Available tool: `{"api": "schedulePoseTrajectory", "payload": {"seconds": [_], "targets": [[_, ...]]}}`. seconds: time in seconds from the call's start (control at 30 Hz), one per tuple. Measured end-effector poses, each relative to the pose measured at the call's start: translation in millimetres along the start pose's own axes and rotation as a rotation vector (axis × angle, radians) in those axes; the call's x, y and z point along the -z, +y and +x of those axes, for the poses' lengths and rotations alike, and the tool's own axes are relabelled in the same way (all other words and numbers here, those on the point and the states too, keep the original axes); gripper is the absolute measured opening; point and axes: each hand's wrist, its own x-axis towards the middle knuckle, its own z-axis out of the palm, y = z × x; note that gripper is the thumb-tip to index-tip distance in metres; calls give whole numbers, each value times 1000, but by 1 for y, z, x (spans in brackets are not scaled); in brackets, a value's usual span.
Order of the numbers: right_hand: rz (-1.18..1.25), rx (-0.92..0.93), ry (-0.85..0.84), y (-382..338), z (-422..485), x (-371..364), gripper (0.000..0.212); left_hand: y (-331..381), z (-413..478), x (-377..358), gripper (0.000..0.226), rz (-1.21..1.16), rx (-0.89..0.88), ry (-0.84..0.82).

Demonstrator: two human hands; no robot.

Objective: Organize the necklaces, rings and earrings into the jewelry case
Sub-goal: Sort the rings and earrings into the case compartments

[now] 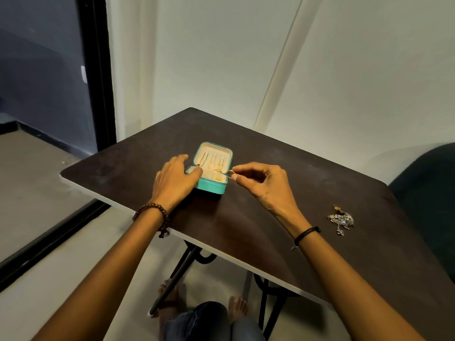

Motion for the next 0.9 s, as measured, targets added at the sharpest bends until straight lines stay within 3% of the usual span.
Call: {"api": "schedulePoseTrajectory", "payload": {"seconds": [0.2,0.4,0.9], "targets": [[-16,-4,-29,6,12,-16,23,-13,0,0,71,20,18,-138],[-53,13,-89,10,15,-22,22,-17,-8,-4,58,102,-100,-85],[-73,-1,-159,22,5,-28,20,-21,-4,-7,57,71,-67,-60]]}}
